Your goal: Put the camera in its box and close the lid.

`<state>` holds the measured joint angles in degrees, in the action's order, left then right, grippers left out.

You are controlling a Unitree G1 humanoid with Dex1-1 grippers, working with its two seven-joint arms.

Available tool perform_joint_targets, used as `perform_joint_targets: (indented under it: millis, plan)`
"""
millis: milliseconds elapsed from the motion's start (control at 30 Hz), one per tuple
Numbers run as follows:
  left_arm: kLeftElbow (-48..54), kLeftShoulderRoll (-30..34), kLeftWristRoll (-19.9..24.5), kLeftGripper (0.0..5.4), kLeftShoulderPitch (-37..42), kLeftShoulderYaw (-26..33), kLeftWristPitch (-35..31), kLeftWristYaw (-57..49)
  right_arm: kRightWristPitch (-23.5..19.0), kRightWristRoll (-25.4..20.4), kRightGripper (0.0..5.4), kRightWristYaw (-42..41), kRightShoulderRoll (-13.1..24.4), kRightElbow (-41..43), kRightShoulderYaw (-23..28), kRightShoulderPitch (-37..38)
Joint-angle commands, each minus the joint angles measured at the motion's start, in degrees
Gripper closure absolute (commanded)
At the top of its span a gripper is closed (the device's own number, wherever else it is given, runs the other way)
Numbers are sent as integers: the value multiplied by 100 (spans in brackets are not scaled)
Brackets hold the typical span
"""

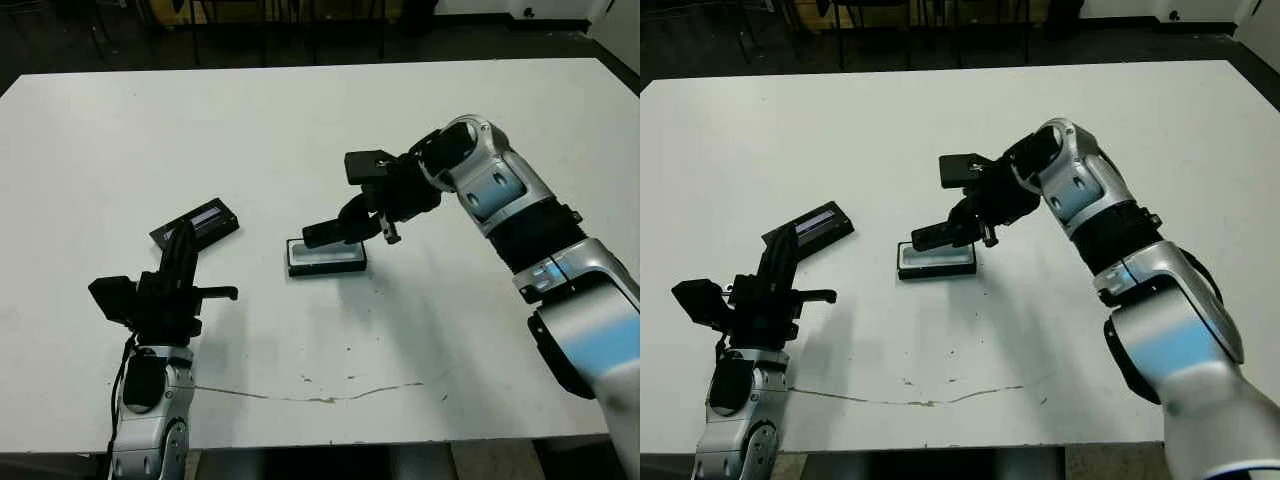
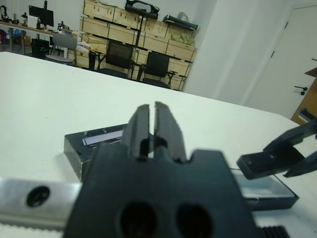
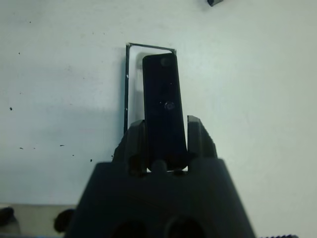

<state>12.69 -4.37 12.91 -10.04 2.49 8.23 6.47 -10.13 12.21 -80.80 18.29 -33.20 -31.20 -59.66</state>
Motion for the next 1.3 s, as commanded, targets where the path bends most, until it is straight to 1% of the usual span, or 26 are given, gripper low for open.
perform_joint_targets:
  millis: [33, 300, 500, 733, 833, 900, 1033, 1133, 1233, 1300]
  plan:
    - [-100, 13, -77, 540, -104, 1, -3, -61, 13, 57, 472, 3, -28, 103, -85, 98]
    - [-84, 5, -119, 540, -125, -18, -15, -93, -204, 170, 472, -14, -73, 256, -235, 124]
    - [-101, -25, -70, 540, -119, -21, -17, -98, -245, 254, 472, 22, -107, 257, -303, 140]
    - [-130, -30, -48, 540, -120, -27, 6, -70, -98, 407, 472, 182, -79, 350, -378, 214]
    - [-124, -37, -67, 540, -125, -36, -12, -93, -238, 458, 472, 179, -85, 417, -397, 236]
    - [-115, -30, -80, 540, -133, -49, -7, -85, -231, 454, 472, 161, -77, 444, -402, 251]
    - [-93, -57, -87, 540, -140, -85, 0, -106, -2, 413, 472, 147, -71, 484, -414, 306]
    - [-121, -50, -132, 540, -132, -94, 41, -127, -197, 437, 472, 95, -145, 469, -474, 299]
    - [-107, -50, -195, 540, -139, -105, 38, -181, -284, 438, 472, 57, -226, 466, -544, 283]
    - [-98, -61, -156, 540, -137, -112, 30, -174, -320, 399, 472, 22, -286, 450, -565, 283]
